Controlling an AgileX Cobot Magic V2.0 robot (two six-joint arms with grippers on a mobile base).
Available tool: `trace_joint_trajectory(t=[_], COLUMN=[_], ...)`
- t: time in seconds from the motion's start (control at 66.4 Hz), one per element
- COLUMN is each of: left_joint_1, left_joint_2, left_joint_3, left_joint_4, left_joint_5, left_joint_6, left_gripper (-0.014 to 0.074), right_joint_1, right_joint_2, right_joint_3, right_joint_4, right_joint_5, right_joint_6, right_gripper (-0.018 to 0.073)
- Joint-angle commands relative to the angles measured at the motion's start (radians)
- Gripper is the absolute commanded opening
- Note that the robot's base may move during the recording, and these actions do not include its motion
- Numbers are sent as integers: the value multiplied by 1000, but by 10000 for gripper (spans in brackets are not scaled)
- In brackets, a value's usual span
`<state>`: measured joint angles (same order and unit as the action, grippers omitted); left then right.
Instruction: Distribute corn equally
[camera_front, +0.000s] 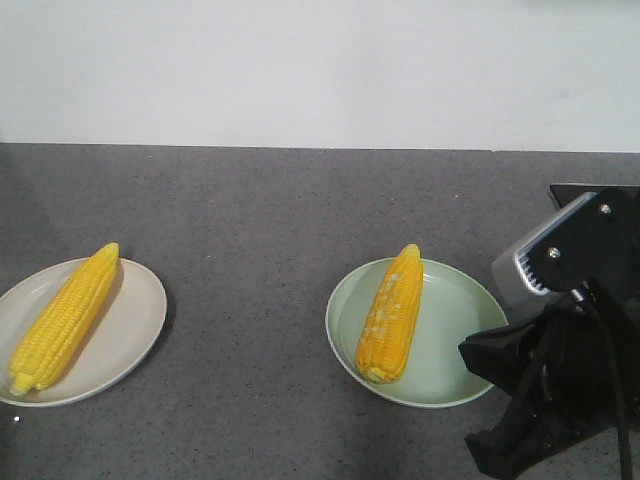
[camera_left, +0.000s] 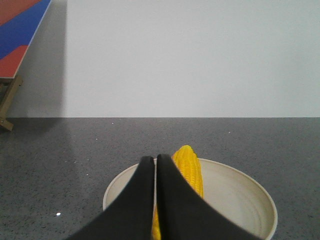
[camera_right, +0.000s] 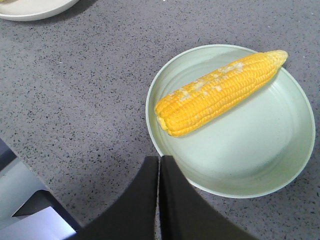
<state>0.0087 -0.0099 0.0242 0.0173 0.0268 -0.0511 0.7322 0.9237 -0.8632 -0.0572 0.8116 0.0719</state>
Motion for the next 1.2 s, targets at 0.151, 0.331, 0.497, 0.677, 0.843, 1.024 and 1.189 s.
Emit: trace_joint_trajectory(t=[0.151, 0.331, 0.497, 0.677, 0.843, 1.024, 1.189], left_joint_1=[2, 2, 2, 2, 2, 2, 2], left_joint_2=[-18, -18, -18, -18, -18, -18, -18], left_joint_3=[-17, -17, -17, -17, -17, -17, -17], left_joint_4=[-1, -1, -1, -1, -1, -1, -1], left_joint_5=[-66, -66, -66, -66, -66, -66, -66], left_joint_6=[-5, -5, -5, -5, -5, -5, -5], left_gripper=[-7, -7, -7, -7, -7, -7, -7], right_joint_1=[-86, -256, -388, -537, -659, -730, -739], right_joint_2=[-79, -254, -446, -604, -695, -756, -808], right_joint_3=[41, 204, 363, 492, 588, 661, 717], right_joint_4=[-6, -22, -42, -14, -13, 3, 20], right_joint_5=[-84, -252, -401, -482, -538, -642, -700], right_joint_6=[-8, -16, -15, -7, -8, -5, -5], right_gripper=[-10, -10, -10, -10, -10, -10, -10])
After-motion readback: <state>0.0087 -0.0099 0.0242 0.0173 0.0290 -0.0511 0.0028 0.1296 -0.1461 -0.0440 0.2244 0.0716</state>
